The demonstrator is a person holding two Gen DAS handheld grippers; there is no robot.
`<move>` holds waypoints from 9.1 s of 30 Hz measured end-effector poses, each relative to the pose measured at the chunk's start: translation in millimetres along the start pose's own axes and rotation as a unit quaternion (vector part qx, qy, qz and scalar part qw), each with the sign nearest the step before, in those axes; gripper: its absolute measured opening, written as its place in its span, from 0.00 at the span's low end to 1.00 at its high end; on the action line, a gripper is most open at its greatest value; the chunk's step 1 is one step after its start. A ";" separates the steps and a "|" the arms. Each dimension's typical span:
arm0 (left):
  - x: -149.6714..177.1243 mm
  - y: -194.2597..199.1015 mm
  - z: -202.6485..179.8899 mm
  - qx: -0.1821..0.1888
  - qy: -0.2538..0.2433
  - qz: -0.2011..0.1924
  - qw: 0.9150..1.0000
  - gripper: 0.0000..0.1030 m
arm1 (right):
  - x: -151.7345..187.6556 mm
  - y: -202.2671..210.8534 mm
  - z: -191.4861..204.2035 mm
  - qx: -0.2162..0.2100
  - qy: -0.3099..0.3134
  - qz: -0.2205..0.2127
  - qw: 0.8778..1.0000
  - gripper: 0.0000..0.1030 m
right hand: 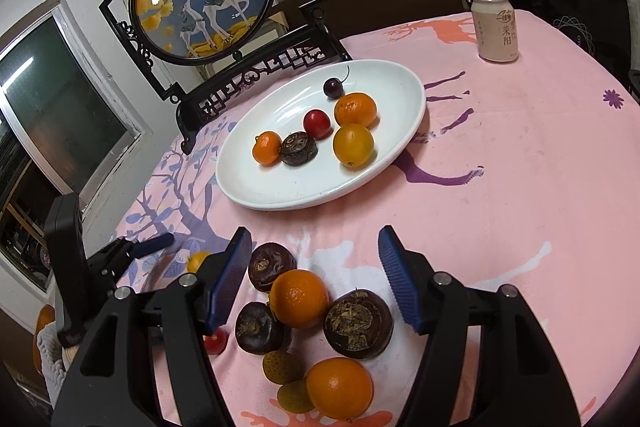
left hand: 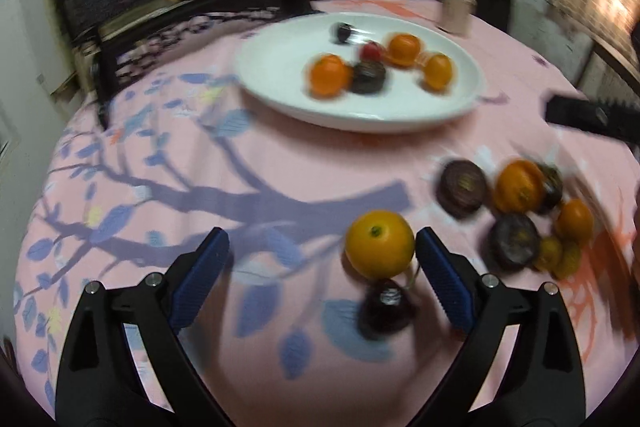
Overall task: Organize fruits
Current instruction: 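Place an orange on plate with right tool while left places yellow citrus, then grasp dark cherry by stem with left tool while right grasps dark brown fruit, then drop dark brown fruit on plate with right tool while left drops cherry, then place orange on plate with right tool while left places dark brown fruit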
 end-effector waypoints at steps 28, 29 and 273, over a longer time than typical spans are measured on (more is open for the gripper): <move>4.0 -5.5 -11.6 0.047 -0.014 0.018 0.999 0.36 | 22.2 -22.6 34.4 0.023 0.106 0.058 0.992 0.61; 4.0 -5.4 -12.1 0.045 -0.015 0.018 0.999 0.36 | 25.2 -25.9 37.2 0.033 0.121 0.064 0.990 0.60; -39.6 13.0 -42.5 0.061 -0.017 -0.039 0.997 0.39 | 54.0 27.7 -23.9 -0.063 -0.061 0.037 0.995 0.35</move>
Point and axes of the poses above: each gripper's, at about its wrist camera, not at the fingertips, and y roughly against the way its jaws point, z to its left, x to its underside, the point moved 4 cm from there along -y, roughly the way its jaws point, and after that the axes turned 7 degrees about z, right-handed, at the moved point
